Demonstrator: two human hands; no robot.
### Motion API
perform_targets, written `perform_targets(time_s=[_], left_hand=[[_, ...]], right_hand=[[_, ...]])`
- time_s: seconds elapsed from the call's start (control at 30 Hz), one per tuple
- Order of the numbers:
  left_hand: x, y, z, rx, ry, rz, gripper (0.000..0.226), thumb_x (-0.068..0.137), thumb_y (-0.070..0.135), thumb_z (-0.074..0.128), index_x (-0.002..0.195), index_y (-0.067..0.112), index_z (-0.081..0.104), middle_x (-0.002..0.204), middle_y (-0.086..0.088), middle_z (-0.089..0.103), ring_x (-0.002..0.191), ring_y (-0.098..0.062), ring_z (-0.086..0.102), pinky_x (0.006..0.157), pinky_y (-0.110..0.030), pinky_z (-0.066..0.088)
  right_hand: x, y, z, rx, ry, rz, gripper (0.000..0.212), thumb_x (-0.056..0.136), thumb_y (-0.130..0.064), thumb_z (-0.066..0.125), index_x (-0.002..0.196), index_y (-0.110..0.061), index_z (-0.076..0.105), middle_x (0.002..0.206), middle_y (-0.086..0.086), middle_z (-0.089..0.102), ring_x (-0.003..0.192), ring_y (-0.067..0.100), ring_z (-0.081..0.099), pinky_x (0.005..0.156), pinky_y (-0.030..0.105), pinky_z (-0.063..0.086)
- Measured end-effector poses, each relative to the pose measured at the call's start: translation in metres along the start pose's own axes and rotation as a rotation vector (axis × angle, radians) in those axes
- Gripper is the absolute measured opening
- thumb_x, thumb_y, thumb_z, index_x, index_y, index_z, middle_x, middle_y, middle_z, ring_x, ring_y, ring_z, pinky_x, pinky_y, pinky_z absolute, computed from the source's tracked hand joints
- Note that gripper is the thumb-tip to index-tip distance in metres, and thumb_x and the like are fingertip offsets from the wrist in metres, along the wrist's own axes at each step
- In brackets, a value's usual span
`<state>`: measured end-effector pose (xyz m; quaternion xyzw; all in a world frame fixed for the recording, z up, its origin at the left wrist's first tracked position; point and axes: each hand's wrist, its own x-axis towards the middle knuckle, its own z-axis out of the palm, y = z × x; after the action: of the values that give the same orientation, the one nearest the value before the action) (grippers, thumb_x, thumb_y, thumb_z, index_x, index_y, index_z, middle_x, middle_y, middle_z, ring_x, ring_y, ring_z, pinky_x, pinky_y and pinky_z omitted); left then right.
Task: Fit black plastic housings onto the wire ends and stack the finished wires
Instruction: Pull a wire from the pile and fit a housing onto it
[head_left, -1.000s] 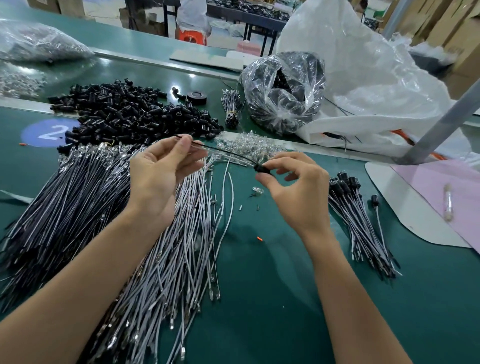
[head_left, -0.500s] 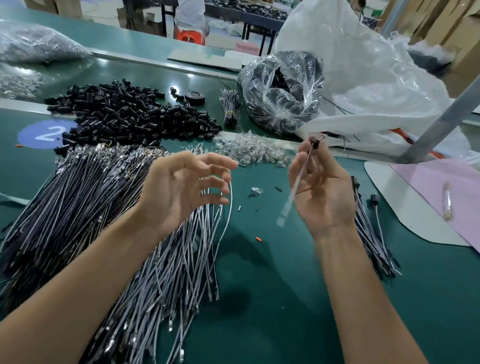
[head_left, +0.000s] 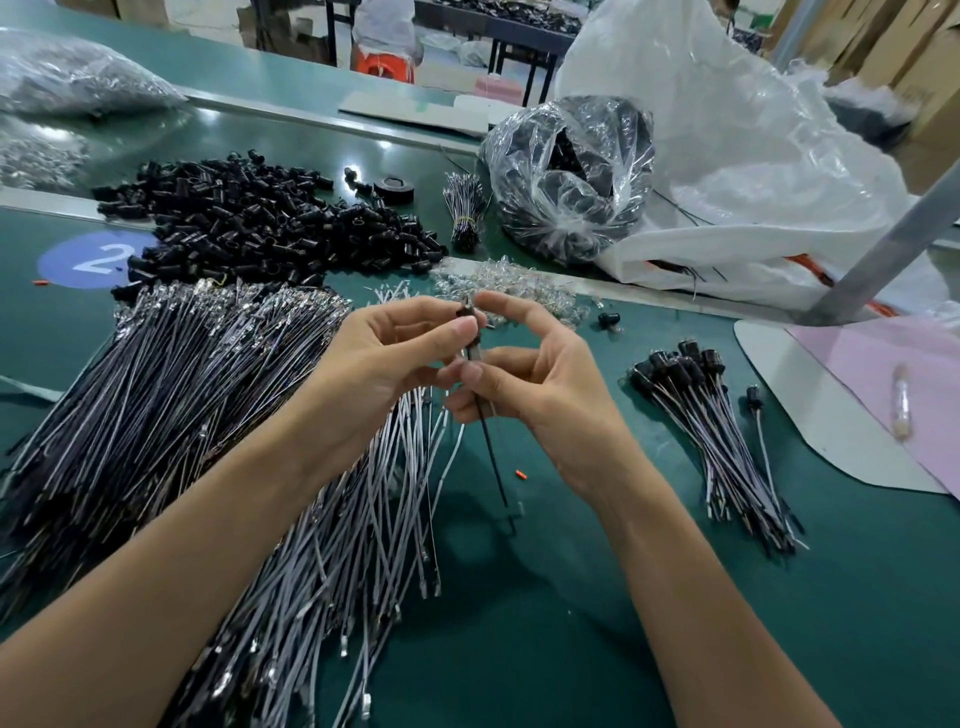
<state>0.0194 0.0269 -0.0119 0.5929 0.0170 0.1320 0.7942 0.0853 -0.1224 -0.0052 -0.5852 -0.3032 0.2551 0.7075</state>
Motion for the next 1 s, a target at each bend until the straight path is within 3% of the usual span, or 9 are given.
perform_targets(time_s=[0.2, 0.33, 0.5, 0.7, 0.83, 1.0], left_hand=[[-0.0001, 0.0039, -0.0045, -0.005, 0.009, 0.049, 0.02, 0.075, 0.026, 0.075, 0.093, 0.016, 0.078, 0.09, -0.004, 0.073, 0.077, -0.011, 0.063, 0.064, -0.018, 0.052], [-0.0021, 0.0011, 0.0, 0.041, 0.015, 0.053, 0.021, 0.071, 0.025, 0.075, 0.089, 0.016, 0.078, 0.085, -0.006, 0.074, 0.074, -0.013, 0.065, 0.067, -0.02, 0.052], [-0.004, 0.0021, 0.0031, 0.06, 0.03, 0.06, 0.023, 0.07, 0.035, 0.077, 0.09, 0.023, 0.078, 0.087, -0.005, 0.075, 0.081, -0.018, 0.064, 0.078, -0.031, 0.048], [-0.0034, 0.0045, 0.0014, -0.006, 0.114, 0.11, 0.018, 0.067, 0.034, 0.077, 0.081, 0.022, 0.078, 0.083, -0.002, 0.074, 0.073, -0.012, 0.067, 0.064, -0.021, 0.052], [-0.0038, 0.0046, 0.0006, 0.033, 0.114, 0.116, 0.011, 0.072, 0.03, 0.077, 0.079, 0.021, 0.077, 0.082, -0.002, 0.073, 0.073, -0.013, 0.065, 0.065, -0.022, 0.051], [-0.0036, 0.0047, 0.0005, 0.045, 0.138, 0.114, 0.018, 0.08, 0.026, 0.068, 0.09, 0.012, 0.073, 0.086, -0.005, 0.074, 0.077, -0.016, 0.065, 0.068, -0.024, 0.051]], right_hand=[[-0.0025, -0.0025, 0.0055, -0.069, -0.002, 0.008, 0.042, 0.089, 0.006, 0.062, 0.124, -0.016, 0.052, 0.076, 0.011, 0.074, 0.062, 0.02, 0.071, 0.061, 0.029, 0.058], [-0.0022, -0.0014, 0.0074, -0.033, 0.018, -0.022, 0.04, 0.089, 0.009, 0.06, 0.12, -0.016, 0.051, 0.074, 0.01, 0.074, 0.06, 0.019, 0.07, 0.058, 0.027, 0.057], [-0.001, -0.0003, 0.0073, -0.02, 0.019, -0.041, 0.041, 0.089, 0.009, 0.06, 0.12, -0.016, 0.051, 0.074, 0.01, 0.074, 0.059, 0.02, 0.07, 0.057, 0.027, 0.056], [-0.0013, 0.0016, 0.007, -0.083, 0.018, -0.031, 0.048, 0.088, 0.008, 0.062, 0.13, -0.008, 0.047, 0.075, 0.012, 0.074, 0.061, 0.022, 0.071, 0.058, 0.027, 0.057], [-0.001, 0.0027, 0.0077, -0.123, 0.034, -0.03, 0.047, 0.087, 0.008, 0.064, 0.13, -0.007, 0.049, 0.078, 0.02, 0.073, 0.062, 0.023, 0.071, 0.058, 0.029, 0.057], [-0.0019, 0.0029, 0.0075, -0.148, 0.041, -0.052, 0.045, 0.088, 0.006, 0.064, 0.128, -0.009, 0.051, 0.078, 0.014, 0.074, 0.065, 0.025, 0.072, 0.06, 0.03, 0.057]])
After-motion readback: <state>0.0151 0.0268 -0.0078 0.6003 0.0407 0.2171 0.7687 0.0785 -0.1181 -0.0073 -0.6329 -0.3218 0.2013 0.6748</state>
